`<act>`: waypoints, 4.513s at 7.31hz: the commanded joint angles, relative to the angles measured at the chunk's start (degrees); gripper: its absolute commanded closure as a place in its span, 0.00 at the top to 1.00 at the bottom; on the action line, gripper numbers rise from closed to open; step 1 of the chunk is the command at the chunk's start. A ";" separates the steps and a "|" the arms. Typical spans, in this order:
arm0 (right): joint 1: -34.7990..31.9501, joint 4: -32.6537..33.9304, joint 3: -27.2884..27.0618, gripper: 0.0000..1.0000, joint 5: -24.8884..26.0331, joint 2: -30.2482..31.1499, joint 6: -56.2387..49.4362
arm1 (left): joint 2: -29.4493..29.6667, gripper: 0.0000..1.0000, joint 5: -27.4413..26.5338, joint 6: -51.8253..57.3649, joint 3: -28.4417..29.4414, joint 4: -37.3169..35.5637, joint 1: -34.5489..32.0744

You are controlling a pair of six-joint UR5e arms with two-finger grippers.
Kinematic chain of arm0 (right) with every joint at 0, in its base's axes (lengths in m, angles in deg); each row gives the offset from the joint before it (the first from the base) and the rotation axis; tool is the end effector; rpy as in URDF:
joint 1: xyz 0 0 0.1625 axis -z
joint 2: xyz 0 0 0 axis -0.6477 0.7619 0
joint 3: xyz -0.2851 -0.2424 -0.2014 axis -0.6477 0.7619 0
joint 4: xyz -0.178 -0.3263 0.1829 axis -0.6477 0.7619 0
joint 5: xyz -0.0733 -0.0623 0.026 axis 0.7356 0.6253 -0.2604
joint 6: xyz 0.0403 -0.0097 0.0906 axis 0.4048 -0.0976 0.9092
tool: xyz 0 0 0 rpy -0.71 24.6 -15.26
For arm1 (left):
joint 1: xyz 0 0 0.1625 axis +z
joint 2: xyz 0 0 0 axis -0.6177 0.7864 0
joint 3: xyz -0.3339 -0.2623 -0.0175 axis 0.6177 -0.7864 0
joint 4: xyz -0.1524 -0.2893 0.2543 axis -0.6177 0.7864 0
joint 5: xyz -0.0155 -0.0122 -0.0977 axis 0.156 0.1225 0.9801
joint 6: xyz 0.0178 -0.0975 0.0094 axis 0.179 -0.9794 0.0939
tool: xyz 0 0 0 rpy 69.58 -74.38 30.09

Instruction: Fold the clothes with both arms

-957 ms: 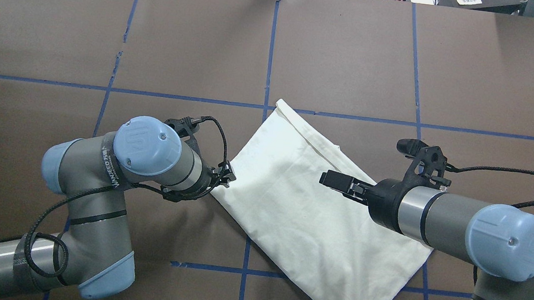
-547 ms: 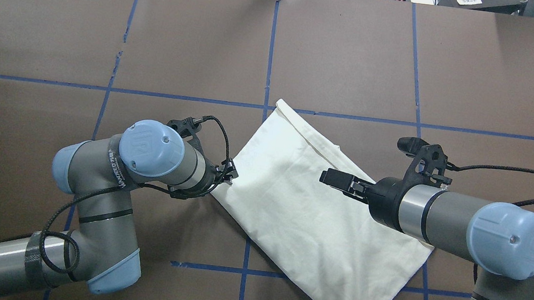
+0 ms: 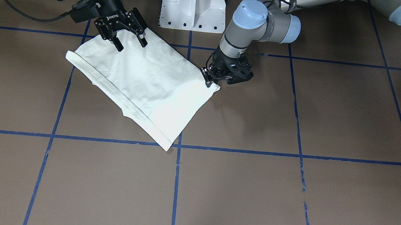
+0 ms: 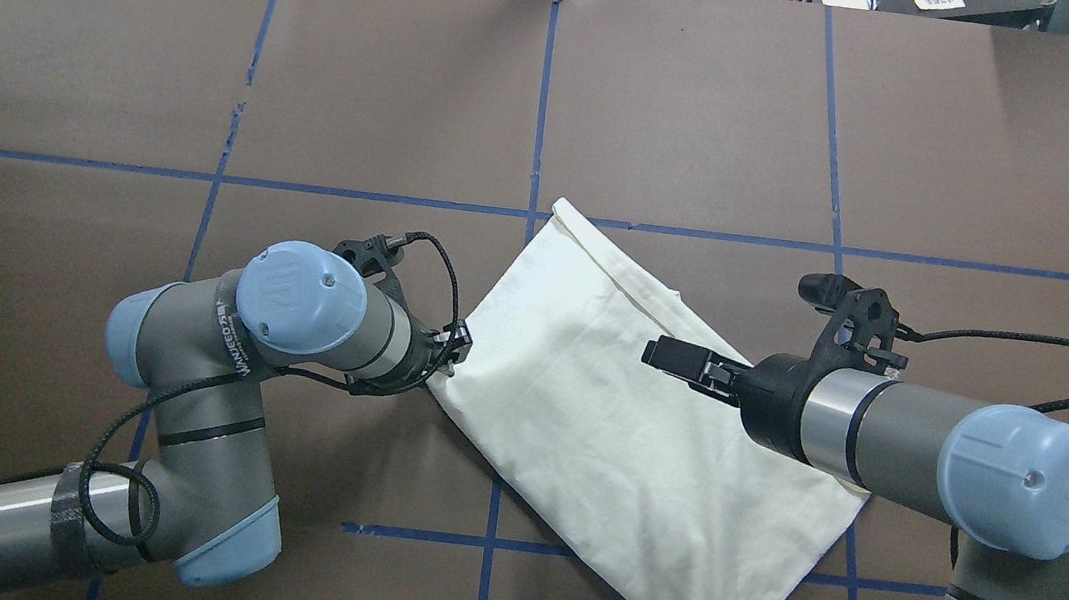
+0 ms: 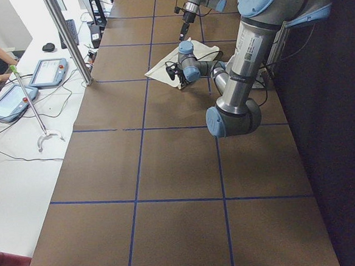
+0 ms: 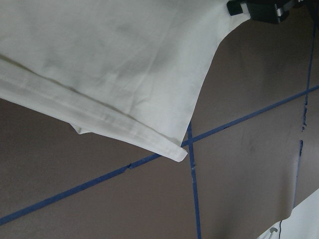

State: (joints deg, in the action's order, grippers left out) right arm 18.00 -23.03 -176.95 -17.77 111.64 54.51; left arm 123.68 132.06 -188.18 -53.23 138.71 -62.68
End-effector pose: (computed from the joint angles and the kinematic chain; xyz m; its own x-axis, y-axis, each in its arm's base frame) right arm -0.3960 -0.3107 0.2791 0.2546 0.1362 0.9574 -0.4172 0.9086 -0.0183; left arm 0.5622 -0.3772 0.2567 0.4336 -0.4335 -0.7900 0.3250 0.8929 -0.3116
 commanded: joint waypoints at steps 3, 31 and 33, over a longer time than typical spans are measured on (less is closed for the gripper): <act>-0.31 -0.04 0.10 1.00 0.13 -0.03 0.00 | 1.54 0.00 0.27 0.97 2.47 -5.02 -8.92; -1.09 44.17 23.13 1.00 -11.29 -26.76 -21.61 | -0.91 1.00 8.53 26.82 -4.36 0.67 -23.37; -2.14 44.96 22.95 1.00 -11.73 -25.97 -23.11 | -0.65 1.00 8.53 26.82 -4.71 1.02 -23.37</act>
State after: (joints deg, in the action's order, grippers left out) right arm 16.63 21.53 -153.84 -29.19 85.17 32.35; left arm 122.94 140.59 -161.35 -57.71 139.57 -86.07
